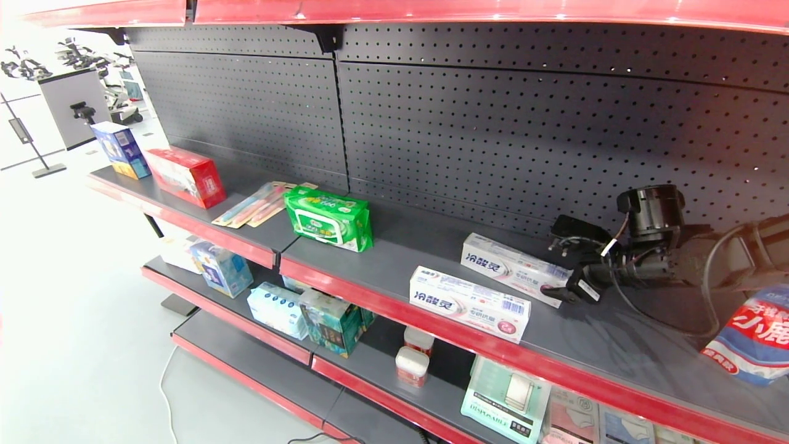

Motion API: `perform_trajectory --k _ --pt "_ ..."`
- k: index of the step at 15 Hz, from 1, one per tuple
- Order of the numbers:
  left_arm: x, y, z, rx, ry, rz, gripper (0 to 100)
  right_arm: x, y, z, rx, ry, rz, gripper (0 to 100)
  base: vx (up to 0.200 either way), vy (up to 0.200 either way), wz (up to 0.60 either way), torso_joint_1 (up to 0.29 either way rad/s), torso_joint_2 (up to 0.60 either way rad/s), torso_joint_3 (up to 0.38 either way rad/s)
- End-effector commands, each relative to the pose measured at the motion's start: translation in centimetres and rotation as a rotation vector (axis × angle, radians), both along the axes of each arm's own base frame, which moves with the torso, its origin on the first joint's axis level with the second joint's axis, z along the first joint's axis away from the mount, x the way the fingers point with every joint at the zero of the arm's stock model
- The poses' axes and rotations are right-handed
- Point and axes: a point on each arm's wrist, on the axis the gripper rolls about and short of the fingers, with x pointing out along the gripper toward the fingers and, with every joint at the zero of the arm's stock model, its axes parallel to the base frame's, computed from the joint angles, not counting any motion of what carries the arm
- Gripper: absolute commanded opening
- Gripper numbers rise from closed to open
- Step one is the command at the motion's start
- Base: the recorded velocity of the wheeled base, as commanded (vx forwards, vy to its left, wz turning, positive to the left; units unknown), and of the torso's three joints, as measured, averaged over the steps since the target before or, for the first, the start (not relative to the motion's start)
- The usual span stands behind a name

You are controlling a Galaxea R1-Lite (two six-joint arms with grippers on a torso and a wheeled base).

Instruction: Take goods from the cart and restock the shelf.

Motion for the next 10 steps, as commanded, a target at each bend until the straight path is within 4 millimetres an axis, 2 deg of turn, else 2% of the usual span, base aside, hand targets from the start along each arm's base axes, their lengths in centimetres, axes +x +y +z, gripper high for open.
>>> perform_trajectory --k 1,4,10 --pt "0.0 0.0 0.0 0.000 0.001 0.000 100 -0.7 -0.4 0.7 -0.010 -0.015 -0.022 100 0.000 0.000 0.00 0.000 0.00 0.000" --pt "0.0 0.0 0.0 0.000 0.001 0.000 100 -1.7 -0.5 -0.2 -0.040 0.023 -0.049 100 0.000 0.000 0.00 0.000 0.00 0.000" --pt "0.0 0.0 0.0 0.000 0.001 0.000 100 -0.8 0.4 -1.1 -0.061 0.011 -0.075 100 0.000 0.000 0.00 0.000 0.00 0.000"
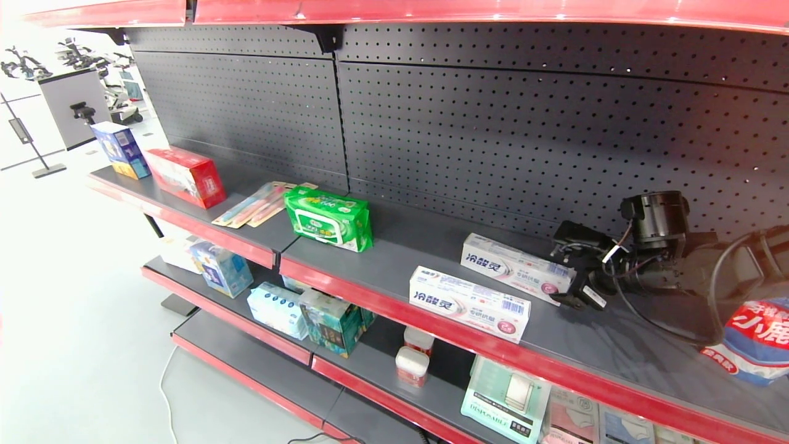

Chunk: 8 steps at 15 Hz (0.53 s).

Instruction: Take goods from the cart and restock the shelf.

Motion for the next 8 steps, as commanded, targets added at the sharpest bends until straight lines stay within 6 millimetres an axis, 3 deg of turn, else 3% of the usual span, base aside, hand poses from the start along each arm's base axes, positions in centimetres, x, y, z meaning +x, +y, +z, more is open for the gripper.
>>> perform_trajectory --k 1,8 --pt "0.01 0.00 0.00 0.000 0.001 0.000 100 0.48 0.50 -0.60 -0.001 -0.001 -0.004 100 0.000 0.000 0.00 0.000 0.00 0.000" --pt "0.01 0.00 0.00 0.000 0.001 0.000 100 0.25 0.24 -0.50 -0.003 -0.001 -0.022 100 0.000 0.000 0.00 0.000 0.00 0.000"
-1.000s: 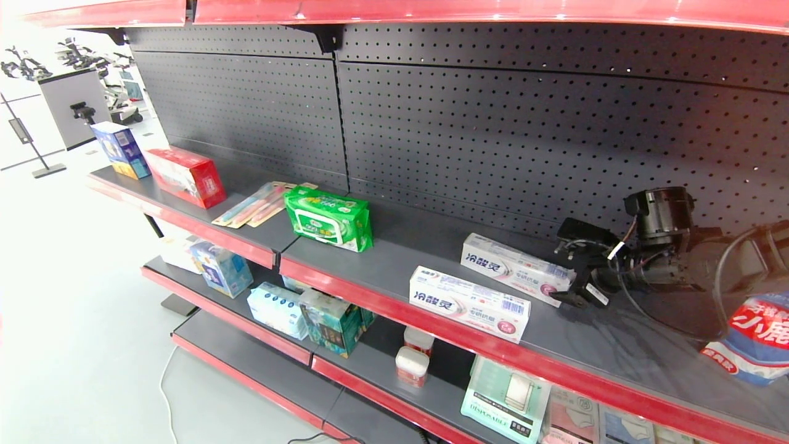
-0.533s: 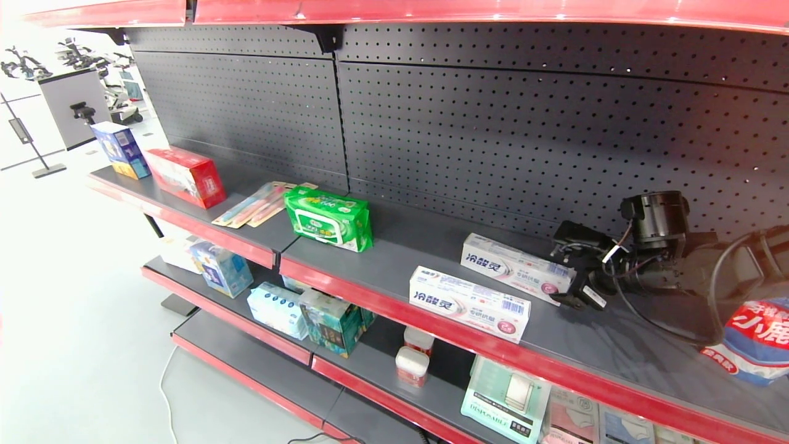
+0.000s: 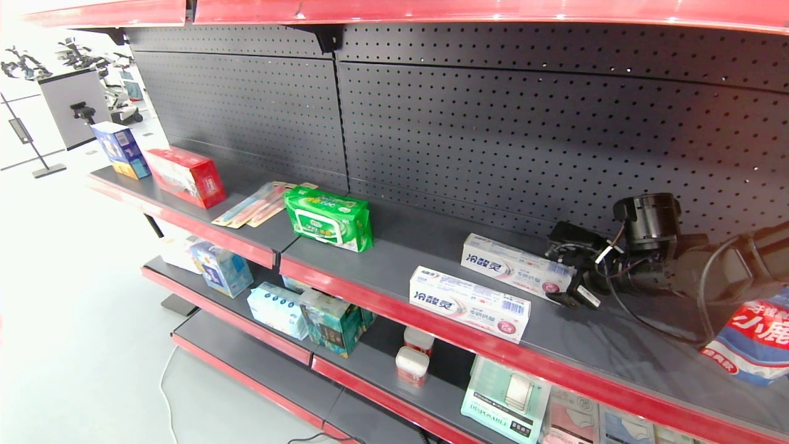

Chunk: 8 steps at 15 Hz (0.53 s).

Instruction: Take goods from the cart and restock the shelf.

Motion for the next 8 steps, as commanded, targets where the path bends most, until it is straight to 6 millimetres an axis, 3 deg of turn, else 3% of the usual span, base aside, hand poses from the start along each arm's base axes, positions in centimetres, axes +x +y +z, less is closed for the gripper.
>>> perform_trajectory --k 1,8 --pt "0.0 0.0 0.0 0.000 0.001 0.001 100 -0.4 -0.2 0.0 0.000 0.008 -0.003 100 0.000 0.000 0.00 0.000 0.00 0.000" --pt "0.0 0.0 0.0 0.000 0.001 0.001 100 -1.5 -1.0 0.7 -0.031 -0.005 -0.077 100 0.000 0.000 0.00 0.000 0.00 0.000"
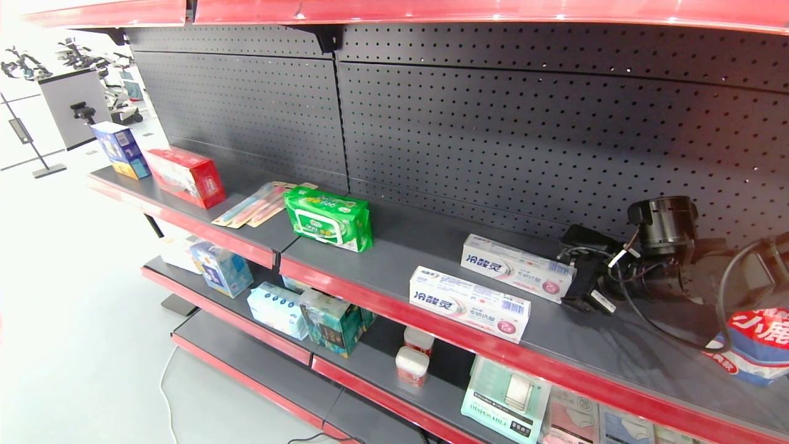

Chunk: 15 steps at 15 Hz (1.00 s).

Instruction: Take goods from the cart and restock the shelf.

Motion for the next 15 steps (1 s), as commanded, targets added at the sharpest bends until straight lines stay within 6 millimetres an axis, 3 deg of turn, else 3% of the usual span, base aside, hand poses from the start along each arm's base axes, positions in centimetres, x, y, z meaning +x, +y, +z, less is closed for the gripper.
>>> perform_trajectory --k 1,6,10,15 --pt "0.0 0.0 0.0 0.000 0.001 0.000 100 -0.3 0.1 0.6 0.008 -0.017 -0.002 100 0.000 0.000 0.00 0.000 0.00 0.000" --pt "0.0 0.0 0.0 0.000 0.001 0.000 100 -1.9 -0.1 1.1 0.035 -0.018 -0.027 100 0.000 0.000 0.00 0.000 0.00 0.000" --pt "0.0 0.0 0.0 0.000 0.001 0.000 100 -0.5 -0.1 0.9 0.042 -0.061 -0.048 100 0.000 0.000 0.00 0.000 0.00 0.000" --pt "0.0 0.0 0.0 0.000 0.001 0.000 100 -0.3 -0.2 0.0 0.035 -0.039 -0.065 100 0.000 0.000 0.00 0.000 0.00 0.000"
